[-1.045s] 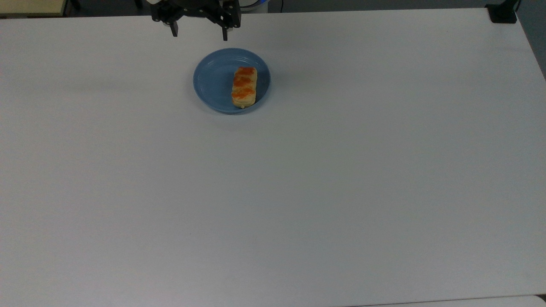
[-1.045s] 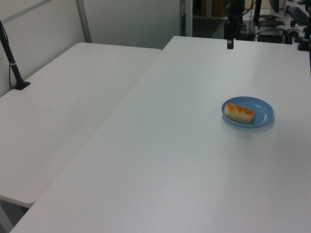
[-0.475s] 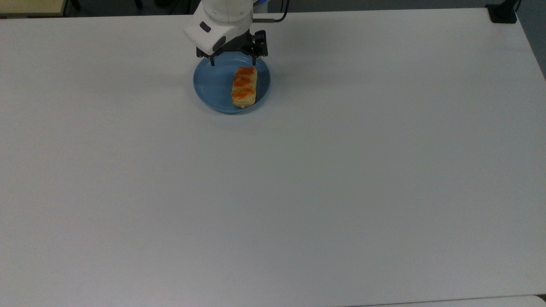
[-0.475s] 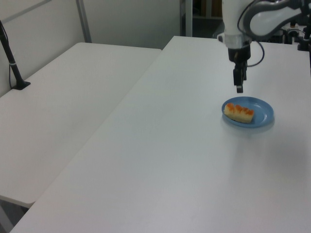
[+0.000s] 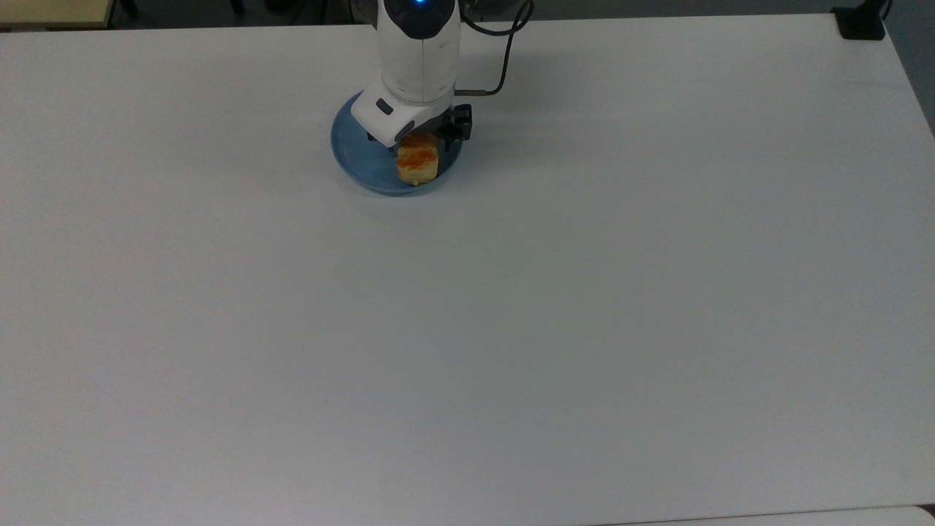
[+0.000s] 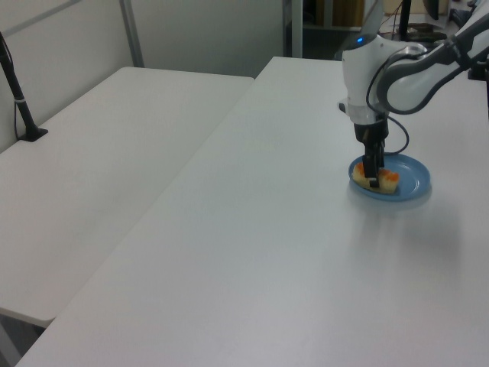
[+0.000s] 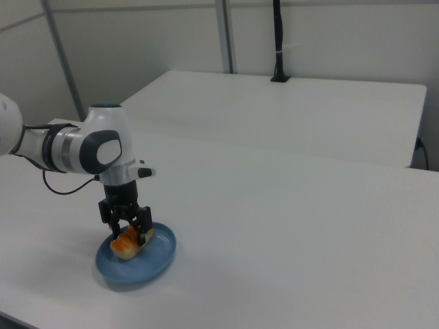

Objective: Put the bread on the table

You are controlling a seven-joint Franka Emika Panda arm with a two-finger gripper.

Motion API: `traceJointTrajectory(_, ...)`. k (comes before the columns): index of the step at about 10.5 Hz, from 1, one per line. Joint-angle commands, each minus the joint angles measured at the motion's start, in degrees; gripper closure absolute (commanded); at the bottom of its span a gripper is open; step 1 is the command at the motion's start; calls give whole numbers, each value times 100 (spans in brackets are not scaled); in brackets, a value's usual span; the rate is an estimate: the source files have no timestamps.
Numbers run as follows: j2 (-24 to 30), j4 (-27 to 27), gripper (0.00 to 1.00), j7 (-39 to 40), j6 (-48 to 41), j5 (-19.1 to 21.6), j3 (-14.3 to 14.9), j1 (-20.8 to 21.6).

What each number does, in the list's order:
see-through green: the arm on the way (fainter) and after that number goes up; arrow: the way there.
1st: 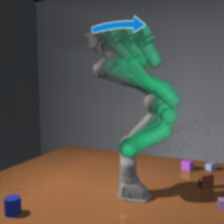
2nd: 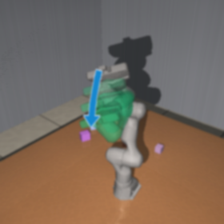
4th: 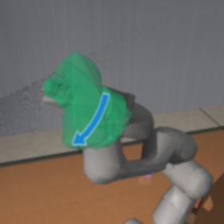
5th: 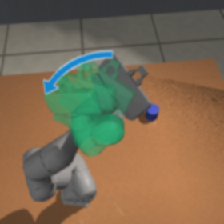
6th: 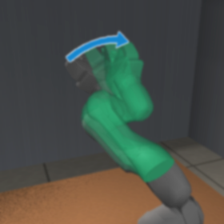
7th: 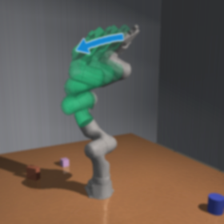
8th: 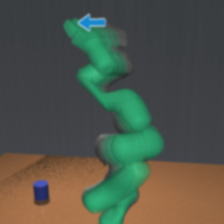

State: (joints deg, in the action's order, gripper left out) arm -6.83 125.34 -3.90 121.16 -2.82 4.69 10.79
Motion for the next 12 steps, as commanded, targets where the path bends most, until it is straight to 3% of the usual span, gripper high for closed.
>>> traceJointTrajectory(1, 111, 96, 55, -218, 145, -70, -74, -15)
traceJointTrajectory(3, 286, -105, 55, 159, -274, -70, -74, -129)
traceJointTrajectory(5, 209, -893, 53, 511, -655, -35, -65, -304)
traceJointTrajectory(6, -62, -1463, 46, 643, -638, 0, -65, -479)
traceJointTrajectory(8, -1384, -3209, 45, 785, -602, -43, -65, -691)
traceJointTrajectory(9, -1948, -3766, 45, 802, -550, -78, -65, -727)
traceJointTrajectory(12, -2515, -3904, 37, 847, -93, -79, -65, -648)
